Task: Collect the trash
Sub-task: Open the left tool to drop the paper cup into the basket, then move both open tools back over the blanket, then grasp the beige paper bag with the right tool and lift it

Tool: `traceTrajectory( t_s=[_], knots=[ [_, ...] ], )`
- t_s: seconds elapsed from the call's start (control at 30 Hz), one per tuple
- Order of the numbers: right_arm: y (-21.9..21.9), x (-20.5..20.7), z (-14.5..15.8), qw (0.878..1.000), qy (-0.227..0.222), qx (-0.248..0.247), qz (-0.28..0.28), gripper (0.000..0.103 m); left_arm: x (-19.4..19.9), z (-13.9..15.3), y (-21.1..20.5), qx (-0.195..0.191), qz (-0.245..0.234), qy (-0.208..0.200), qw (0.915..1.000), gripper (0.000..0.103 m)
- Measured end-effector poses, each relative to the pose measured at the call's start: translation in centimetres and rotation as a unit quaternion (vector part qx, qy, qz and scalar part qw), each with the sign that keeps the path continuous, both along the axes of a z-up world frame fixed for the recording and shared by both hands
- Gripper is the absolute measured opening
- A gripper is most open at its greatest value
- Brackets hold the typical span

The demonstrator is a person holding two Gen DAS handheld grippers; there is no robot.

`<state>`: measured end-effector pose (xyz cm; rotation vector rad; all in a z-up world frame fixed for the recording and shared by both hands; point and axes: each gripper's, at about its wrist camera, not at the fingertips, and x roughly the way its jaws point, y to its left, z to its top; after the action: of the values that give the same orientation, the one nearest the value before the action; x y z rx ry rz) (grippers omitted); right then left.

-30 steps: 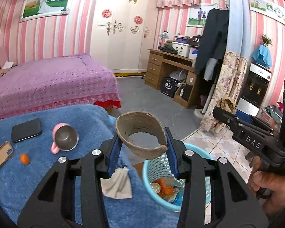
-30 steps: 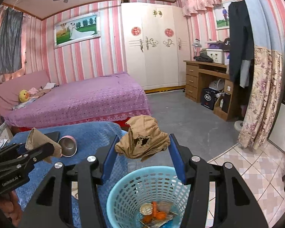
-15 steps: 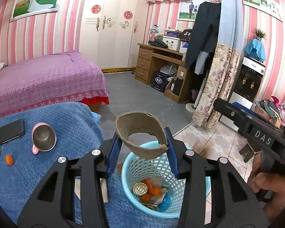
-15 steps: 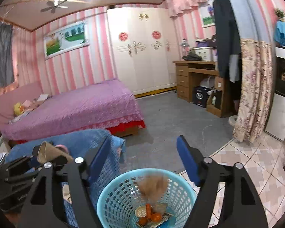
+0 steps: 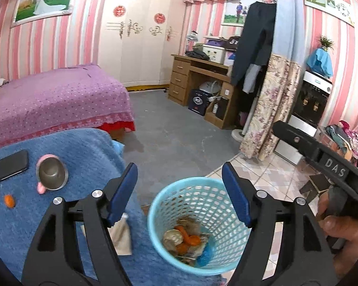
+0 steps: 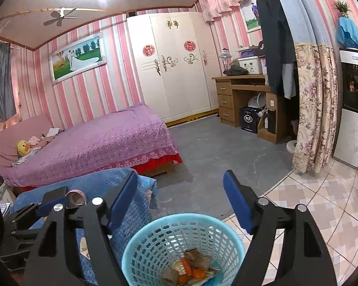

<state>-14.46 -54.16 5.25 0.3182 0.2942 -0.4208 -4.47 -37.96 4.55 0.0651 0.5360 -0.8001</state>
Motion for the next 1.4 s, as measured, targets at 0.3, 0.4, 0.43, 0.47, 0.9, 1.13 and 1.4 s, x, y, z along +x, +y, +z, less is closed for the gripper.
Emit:
traceTrajectory(
  t_s=[0.3, 0.4, 0.43, 0.47, 0.9, 1.13, 1.4],
  knots=[
    [4.3, 3.2, -0.4, 0.998, 0.008, -0.016, 0.058, 0.078, 3.1, -0.3, 11.7, 0.031, 0.104, -0.028, 0.9936, 0.072],
    [6.8, 5.3, -1.3, 0.996, 0.022, -0.017, 0.089, 0.082, 4.7, -1.0, 16.7, 0.054, 0.159, -0.036, 0.9852, 0.074],
    [7.6, 6.1, -1.7, 0.994, 0.029, -0.017, 0.100, 0.083, 5.2, -1.5, 18.5, 0.063, 0.178, -0.037, 0.9813, 0.074],
    [8.6, 7.0, -2.2, 0.993, 0.041, -0.017, 0.110, 0.084, 5.8, -2.1, 20.4, 0.067, 0.193, -0.031, 0.9783, 0.074],
    [16.6, 16.3, -13.7, 0.950, 0.242, -0.022, 0.194, 0.085, 9.5, -7.1, 34.1, 0.072, 0.296, 0.045, 0.9513, 0.076],
    [17.2, 17.7, -17.2, 0.935, 0.289, -0.006, 0.208, 0.083, 9.4, -8.9, 33.1, 0.083, 0.275, 0.072, 0.9553, 0.078],
    [19.0, 17.2, -13.8, 0.946, 0.215, 0.009, 0.243, 0.022, 10.0, -9.5, 32.5, 0.081, 0.271, 0.083, 0.9556, 0.079]
  ],
)
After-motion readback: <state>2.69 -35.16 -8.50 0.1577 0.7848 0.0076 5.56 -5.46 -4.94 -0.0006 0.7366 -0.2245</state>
